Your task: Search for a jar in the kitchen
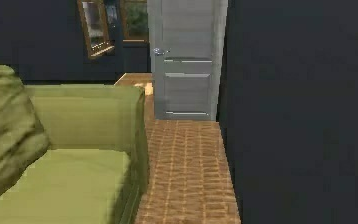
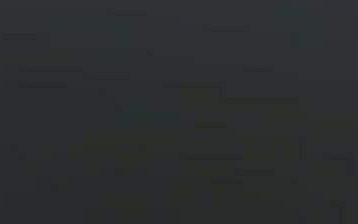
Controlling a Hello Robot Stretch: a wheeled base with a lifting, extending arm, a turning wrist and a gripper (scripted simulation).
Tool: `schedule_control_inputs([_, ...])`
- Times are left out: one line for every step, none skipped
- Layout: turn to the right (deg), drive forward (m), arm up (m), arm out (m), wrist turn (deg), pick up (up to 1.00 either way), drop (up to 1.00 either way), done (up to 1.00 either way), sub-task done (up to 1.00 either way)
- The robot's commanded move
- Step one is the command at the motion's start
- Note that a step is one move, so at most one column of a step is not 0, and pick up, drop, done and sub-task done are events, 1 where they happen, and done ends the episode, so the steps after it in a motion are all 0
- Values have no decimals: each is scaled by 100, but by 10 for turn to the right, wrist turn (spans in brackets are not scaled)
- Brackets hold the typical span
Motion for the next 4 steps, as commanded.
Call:
schedule_control_inputs([0, 100, 0, 0, 0, 0, 0, 0, 0])
schedule_control_inputs([0, 70, 0, 0, 0, 0, 0, 0, 0])
schedule_control_inputs([-360, 0, 0, 0, 0, 0, 0, 0, 0])
schedule_control_inputs([0, 20, 0, 0, 0, 0, 0, 0, 0])
